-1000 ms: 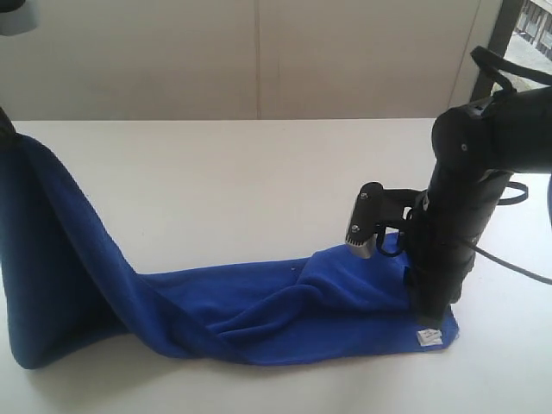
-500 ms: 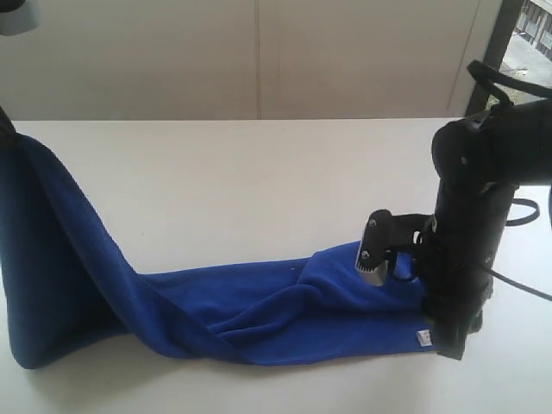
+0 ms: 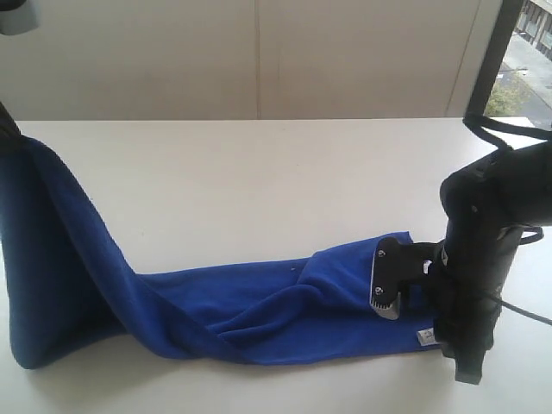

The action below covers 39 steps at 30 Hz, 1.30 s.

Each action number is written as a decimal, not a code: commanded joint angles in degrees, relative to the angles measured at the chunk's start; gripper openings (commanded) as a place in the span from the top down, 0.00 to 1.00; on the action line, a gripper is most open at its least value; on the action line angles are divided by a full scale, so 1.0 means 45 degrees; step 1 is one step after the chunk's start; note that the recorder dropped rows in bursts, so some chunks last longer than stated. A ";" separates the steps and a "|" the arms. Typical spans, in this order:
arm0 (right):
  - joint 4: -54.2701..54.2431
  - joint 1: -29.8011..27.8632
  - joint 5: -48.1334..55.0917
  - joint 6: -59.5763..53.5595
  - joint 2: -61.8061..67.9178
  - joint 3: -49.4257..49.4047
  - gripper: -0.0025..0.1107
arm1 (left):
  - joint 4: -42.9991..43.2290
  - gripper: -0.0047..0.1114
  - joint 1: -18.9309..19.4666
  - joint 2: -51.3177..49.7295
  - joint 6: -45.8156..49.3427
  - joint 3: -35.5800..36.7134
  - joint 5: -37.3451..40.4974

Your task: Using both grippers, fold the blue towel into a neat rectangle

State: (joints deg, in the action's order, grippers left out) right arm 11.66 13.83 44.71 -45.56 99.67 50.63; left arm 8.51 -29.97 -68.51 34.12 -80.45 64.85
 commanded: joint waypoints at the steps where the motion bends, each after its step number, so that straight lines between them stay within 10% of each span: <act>1: 0.0459 -0.0044 -0.0697 0.0180 0.0007 -0.0256 0.62 | -0.0259 0.96 0.0015 0.0103 0.0145 -0.0068 0.0780; 19: 0.0485 -0.0044 -0.0994 0.0180 0.0643 -0.0474 0.79 | -0.0259 0.96 0.0015 0.0103 0.0145 -0.0068 0.0733; 23: 0.0518 -0.0044 -0.0670 0.0180 0.0469 -0.0450 0.98 | -0.0259 0.96 0.0015 0.0103 0.0145 -0.0068 0.0733; 39: 0.1146 -0.0044 0.0909 0.1276 -0.3979 -0.0102 0.98 | 0.0860 0.96 0.0015 0.0127 0.0119 -0.0068 0.1137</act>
State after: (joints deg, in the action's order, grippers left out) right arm 15.37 13.83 46.87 -41.57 85.58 49.99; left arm 11.54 -29.97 -68.51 34.74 -80.45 64.96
